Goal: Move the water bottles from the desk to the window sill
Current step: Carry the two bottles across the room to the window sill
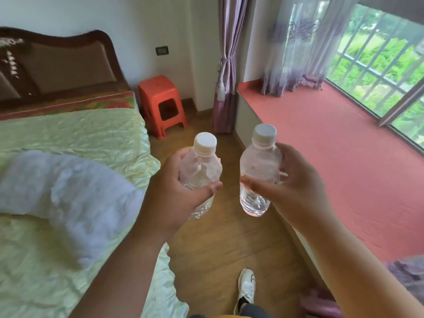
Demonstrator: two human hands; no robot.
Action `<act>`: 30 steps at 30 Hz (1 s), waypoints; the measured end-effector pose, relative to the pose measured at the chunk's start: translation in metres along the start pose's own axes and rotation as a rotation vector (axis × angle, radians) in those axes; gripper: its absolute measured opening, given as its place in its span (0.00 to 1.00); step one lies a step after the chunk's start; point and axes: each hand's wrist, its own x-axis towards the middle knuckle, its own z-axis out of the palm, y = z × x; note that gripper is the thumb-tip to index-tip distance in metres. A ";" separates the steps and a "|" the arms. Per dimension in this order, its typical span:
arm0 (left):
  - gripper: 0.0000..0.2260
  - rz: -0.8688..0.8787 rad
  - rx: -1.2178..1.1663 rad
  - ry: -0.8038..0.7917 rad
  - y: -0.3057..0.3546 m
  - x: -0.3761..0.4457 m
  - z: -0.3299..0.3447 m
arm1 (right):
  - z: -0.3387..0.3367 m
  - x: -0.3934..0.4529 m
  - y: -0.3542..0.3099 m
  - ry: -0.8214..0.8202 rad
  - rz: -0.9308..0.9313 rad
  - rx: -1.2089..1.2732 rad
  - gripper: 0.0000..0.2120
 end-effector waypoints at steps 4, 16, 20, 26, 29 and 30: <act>0.32 -0.019 -0.016 0.079 0.022 0.028 0.023 | -0.018 0.045 0.014 -0.056 -0.040 0.041 0.32; 0.30 -0.053 -0.037 0.101 0.053 0.092 0.087 | -0.059 0.124 0.058 -0.113 -0.054 0.054 0.34; 0.31 -0.044 -0.023 0.072 0.047 0.126 0.099 | -0.063 0.155 0.070 -0.098 -0.033 0.040 0.32; 0.31 -0.026 -0.019 0.026 0.028 0.192 0.106 | -0.055 0.205 0.076 -0.045 0.023 0.033 0.31; 0.31 -0.002 -0.035 -0.006 0.020 0.236 0.101 | -0.045 0.238 0.072 -0.016 0.036 0.018 0.32; 0.31 0.011 -0.040 -0.015 0.018 0.252 0.098 | -0.040 0.250 0.069 -0.005 0.039 0.012 0.32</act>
